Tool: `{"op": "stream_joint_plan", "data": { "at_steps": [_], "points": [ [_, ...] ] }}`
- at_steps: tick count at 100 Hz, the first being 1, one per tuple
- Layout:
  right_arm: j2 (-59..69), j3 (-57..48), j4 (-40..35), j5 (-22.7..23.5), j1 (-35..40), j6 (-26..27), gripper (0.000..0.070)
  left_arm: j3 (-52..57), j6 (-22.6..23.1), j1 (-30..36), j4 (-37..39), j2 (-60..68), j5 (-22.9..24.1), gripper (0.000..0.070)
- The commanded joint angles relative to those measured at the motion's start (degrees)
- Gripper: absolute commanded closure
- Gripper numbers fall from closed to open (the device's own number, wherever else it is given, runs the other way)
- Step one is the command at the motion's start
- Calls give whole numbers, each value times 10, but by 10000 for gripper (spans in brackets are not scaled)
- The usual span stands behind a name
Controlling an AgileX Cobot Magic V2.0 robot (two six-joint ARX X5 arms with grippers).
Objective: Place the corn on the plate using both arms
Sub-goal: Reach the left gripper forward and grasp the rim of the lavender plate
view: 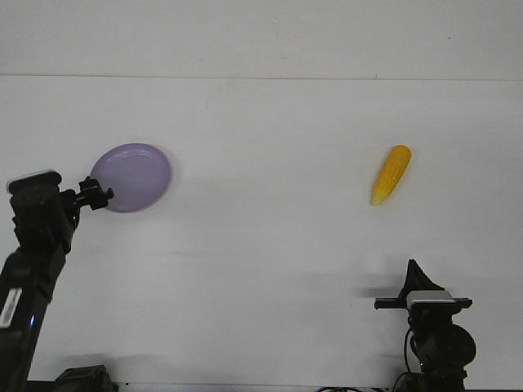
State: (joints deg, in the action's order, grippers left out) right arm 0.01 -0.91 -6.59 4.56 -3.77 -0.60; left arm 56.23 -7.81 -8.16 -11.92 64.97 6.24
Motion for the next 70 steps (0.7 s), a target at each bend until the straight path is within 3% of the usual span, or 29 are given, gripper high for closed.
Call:
{"op": "stream_joint_plan", "data": {
  "at_steps": [1, 30, 62, 70],
  "points": [
    [0, 2, 6, 0, 0, 6, 688, 37, 7, -22, -5, 84, -42, 276],
    [0, 2, 6, 0, 0, 6, 688, 190, 11, -77, -70, 342, -97, 277],
    [0, 2, 6, 0, 0, 6, 688, 205, 11, -79, -51, 429, -114, 285],
    [0, 2, 6, 0, 0, 6, 688, 205, 12, -78, -49, 434, -114, 346]
  ]
}}
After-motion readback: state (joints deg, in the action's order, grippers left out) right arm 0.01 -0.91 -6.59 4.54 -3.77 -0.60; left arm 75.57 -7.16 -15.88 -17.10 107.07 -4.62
